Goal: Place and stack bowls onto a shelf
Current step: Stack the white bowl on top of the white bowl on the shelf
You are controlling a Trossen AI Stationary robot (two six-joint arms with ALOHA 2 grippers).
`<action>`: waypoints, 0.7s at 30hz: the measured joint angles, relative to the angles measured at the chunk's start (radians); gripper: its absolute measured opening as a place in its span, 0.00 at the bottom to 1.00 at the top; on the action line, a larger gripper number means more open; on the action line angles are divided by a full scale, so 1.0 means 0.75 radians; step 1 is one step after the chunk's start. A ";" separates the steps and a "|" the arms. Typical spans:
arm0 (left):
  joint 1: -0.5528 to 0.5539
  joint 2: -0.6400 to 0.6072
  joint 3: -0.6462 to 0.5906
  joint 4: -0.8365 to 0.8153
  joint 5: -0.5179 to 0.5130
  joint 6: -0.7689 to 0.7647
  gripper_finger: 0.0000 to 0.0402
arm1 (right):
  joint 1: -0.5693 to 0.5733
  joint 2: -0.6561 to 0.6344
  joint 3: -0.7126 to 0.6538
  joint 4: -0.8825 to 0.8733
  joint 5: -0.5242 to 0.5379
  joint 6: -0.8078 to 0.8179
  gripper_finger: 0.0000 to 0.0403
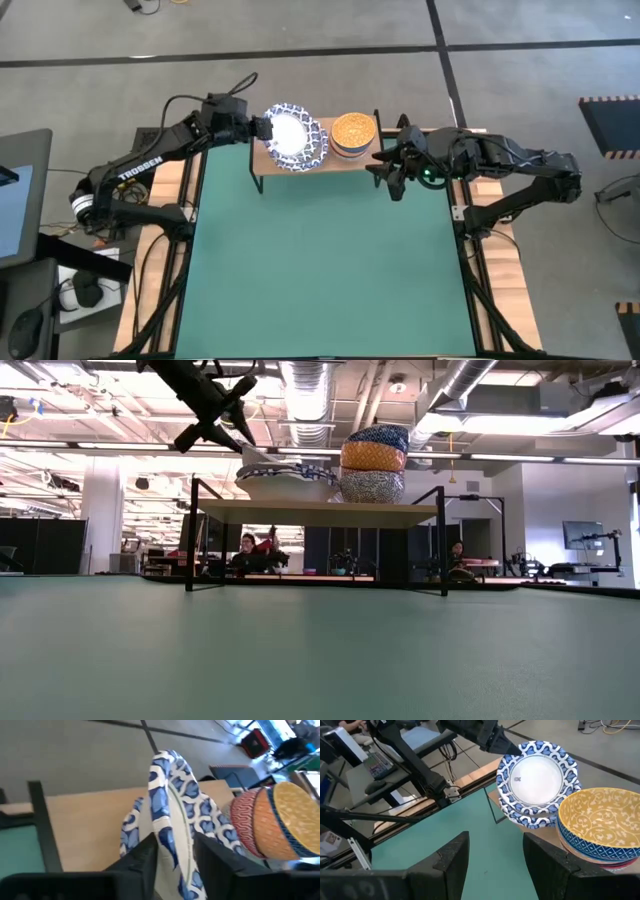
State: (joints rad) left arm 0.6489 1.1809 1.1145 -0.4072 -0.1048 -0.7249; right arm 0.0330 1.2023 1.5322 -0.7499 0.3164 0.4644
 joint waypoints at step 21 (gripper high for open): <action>-0.016 -0.008 0.002 -0.022 -0.439 0.312 0.42 | 0.016 -0.001 0.000 -0.096 -0.001 0.083 0.52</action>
State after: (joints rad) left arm 0.6370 1.1749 1.1160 -0.4237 -0.4344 -0.4912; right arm 0.0452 1.2018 1.5322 -0.8215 0.3161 0.5269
